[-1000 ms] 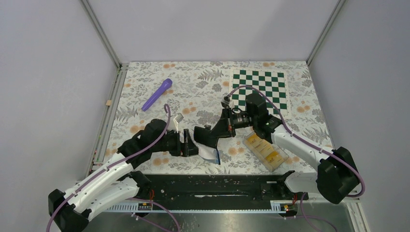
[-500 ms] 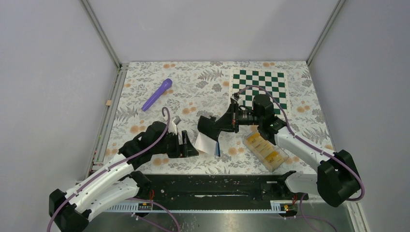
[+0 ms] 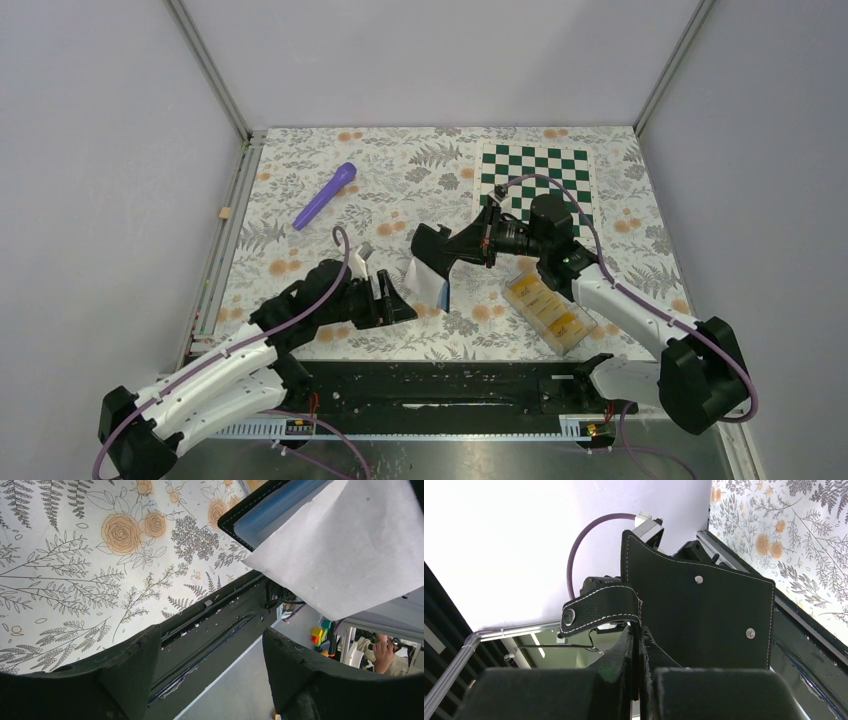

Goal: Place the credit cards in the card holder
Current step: Turn over the card slot in the card holder.

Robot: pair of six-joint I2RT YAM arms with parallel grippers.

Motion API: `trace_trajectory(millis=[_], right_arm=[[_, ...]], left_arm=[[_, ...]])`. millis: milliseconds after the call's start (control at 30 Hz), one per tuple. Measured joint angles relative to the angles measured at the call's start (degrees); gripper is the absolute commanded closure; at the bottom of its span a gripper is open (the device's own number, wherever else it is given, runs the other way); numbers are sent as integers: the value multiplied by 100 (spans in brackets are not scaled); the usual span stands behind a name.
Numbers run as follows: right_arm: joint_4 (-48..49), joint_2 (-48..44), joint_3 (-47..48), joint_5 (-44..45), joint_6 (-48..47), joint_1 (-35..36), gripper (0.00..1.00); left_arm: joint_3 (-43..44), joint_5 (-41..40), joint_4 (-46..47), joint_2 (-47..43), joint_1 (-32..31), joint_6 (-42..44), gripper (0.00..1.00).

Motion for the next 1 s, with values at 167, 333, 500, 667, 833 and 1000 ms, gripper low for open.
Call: trace_trajectory(millis=[167, 333, 500, 667, 833, 1000], right_arm=[[-42, -162, -22, 221, 52, -7, 100], [-79, -219, -55, 374, 107, -9, 100], [-118, -234, -140, 417, 186, -9, 100], [-98, -297, -247, 544, 313, -11, 100], [-13, -332, -363, 570, 463, -11, 100], [20, -337, -413, 664, 544, -13, 100]], left_arm=[[105, -337, 68, 214, -306, -57, 26], [297, -691, 149, 507, -647, -98, 25], [345, -1014, 389, 673, -831, -210, 24], [348, -1370, 564, 691, -870, -330, 23], [356, -1639, 686, 682, -885, -396, 23], [363, -1834, 702, 568, -896, -396, 23]])
